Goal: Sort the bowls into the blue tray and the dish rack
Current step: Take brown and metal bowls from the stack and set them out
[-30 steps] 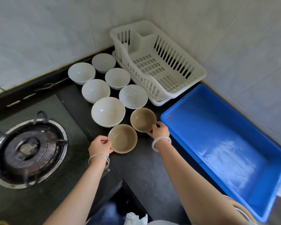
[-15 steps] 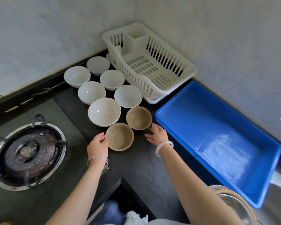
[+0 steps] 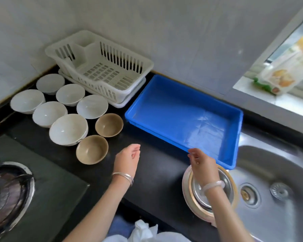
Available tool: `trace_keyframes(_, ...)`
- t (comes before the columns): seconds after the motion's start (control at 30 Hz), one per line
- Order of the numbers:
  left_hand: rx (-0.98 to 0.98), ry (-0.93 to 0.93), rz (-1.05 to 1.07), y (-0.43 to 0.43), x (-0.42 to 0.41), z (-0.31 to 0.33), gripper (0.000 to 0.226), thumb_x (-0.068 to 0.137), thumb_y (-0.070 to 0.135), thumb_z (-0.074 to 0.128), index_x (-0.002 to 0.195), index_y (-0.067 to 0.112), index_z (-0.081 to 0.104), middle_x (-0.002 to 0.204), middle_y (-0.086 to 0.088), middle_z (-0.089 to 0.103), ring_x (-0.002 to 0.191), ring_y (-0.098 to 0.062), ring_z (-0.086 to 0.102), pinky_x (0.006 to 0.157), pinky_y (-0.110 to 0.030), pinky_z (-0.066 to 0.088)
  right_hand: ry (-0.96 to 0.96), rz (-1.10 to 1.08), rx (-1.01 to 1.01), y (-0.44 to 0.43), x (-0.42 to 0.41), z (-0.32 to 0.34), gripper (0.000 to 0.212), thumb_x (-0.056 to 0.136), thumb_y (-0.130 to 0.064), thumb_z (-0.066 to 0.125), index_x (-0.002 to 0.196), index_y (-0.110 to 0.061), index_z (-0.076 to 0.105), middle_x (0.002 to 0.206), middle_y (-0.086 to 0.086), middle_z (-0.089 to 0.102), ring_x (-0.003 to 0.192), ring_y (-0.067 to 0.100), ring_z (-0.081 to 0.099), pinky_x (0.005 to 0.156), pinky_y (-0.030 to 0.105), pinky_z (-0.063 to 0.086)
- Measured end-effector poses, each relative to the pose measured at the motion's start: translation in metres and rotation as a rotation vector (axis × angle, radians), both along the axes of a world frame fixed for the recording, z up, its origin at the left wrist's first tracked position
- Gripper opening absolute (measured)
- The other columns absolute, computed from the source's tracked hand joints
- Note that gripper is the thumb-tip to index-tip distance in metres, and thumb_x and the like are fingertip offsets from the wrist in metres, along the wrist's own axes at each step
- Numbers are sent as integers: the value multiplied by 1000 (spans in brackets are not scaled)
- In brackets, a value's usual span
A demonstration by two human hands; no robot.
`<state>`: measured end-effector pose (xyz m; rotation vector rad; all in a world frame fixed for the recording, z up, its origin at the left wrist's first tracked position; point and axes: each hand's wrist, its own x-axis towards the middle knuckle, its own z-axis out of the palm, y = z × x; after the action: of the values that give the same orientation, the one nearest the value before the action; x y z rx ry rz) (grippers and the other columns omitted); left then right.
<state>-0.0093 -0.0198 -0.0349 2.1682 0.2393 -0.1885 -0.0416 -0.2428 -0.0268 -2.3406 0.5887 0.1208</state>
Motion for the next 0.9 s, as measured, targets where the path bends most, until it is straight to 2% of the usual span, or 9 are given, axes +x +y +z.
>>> trace_keyframes(0.1, 6, -36, -169, -47, -7, -3, 28, 88, 13, 57, 115, 19, 62, 112, 1, 66, 91, 0, 56, 80, -9, 42, -20, -75, -174, -40, -38, 1, 13, 89, -16, 56, 97, -17, 66, 89, 11, 73, 84, 32, 66, 67, 30, 43)
trace_keyframes(0.17, 17, -43, -294, -78, -16, -5, 27, 88, 15, 58, 114, 20, 63, 111, 3, 66, 87, 1, 54, 79, -10, 42, -13, -131, -242, -59, -60, 0, 10, 86, -13, 59, 92, -12, 67, 89, 14, 70, 83, 35, 63, 64, 32, 39)
trace_keyframes(0.27, 48, 2, -481, -117, -30, -8, 26, 88, 20, 58, 113, 19, 62, 112, 2, 64, 88, -5, 56, 78, -17, 46, 56, -197, -289, -77, -88, -5, 14, 86, -16, 61, 96, -8, 66, 96, 15, 65, 88, 36, 61, 69, 37, 43)
trace_keyframes(0.37, 106, 39, -611, -140, -40, -12, 28, 86, 18, 59, 114, 16, 60, 109, -5, 61, 96, -16, 57, 78, -18, 39, 111, -215, -269, -82, -105, -11, 19, 84, -17, 64, 100, -8, 65, 100, 12, 62, 86, 33, 60, 70, 34, 43)
trace_keyframes(0.57, 137, 11, -597, -149, -47, -17, 36, 86, 15, 59, 121, 21, 55, 112, -2, 58, 100, -18, 56, 81, -19, 38, 98, -267, -202, -79, -105, -14, 11, 82, -18, 64, 86, -12, 56, 85, 7, 62, 79, 30, 58, 63, 30, 38)
trace_keyframes(0.67, 113, 5, -601, -147, -47, -19, 35, 86, 18, 60, 121, 22, 55, 112, -1, 58, 94, -11, 53, 81, -19, 38, 57, -332, -134, -79, -102, -12, 11, 85, -15, 58, 80, -16, 47, 74, 6, 59, 69, 30, 53, 60, 30, 34)
trace_keyframes(0.73, 92, -9, -587, -147, -48, -21, 31, 89, 23, 57, 120, 22, 56, 111, 0, 58, 90, -7, 49, 80, -19, 38, 41, -355, -76, -81, -102, -10, 12, 86, -13, 55, 80, -16, 45, 73, 4, 57, 69, 29, 52, 61, 30, 33)
trace_keyframes(0.8, 76, -17, -567, -147, -48, -21, 29, 91, 26, 52, 119, 22, 57, 110, 0, 59, 89, -5, 49, 79, -19, 37, 20, -377, -37, -86, -105, -6, 12, 86, -11, 54, 80, -15, 45, 75, 6, 60, 74, 32, 56, 62, 31, 35)
trace_keyframes(0.9, 121, -24, -591, -149, -48, -20, 30, 91, 24, 53, 121, 23, 55, 113, -1, 58, 93, -10, 53, 78, -20, 38, -41, -453, 11, -97, -111, 3, 11, 84, -8, 56, 80, -14, 48, 79, 6, 62, 79, 33, 61, 70, 36, 48)
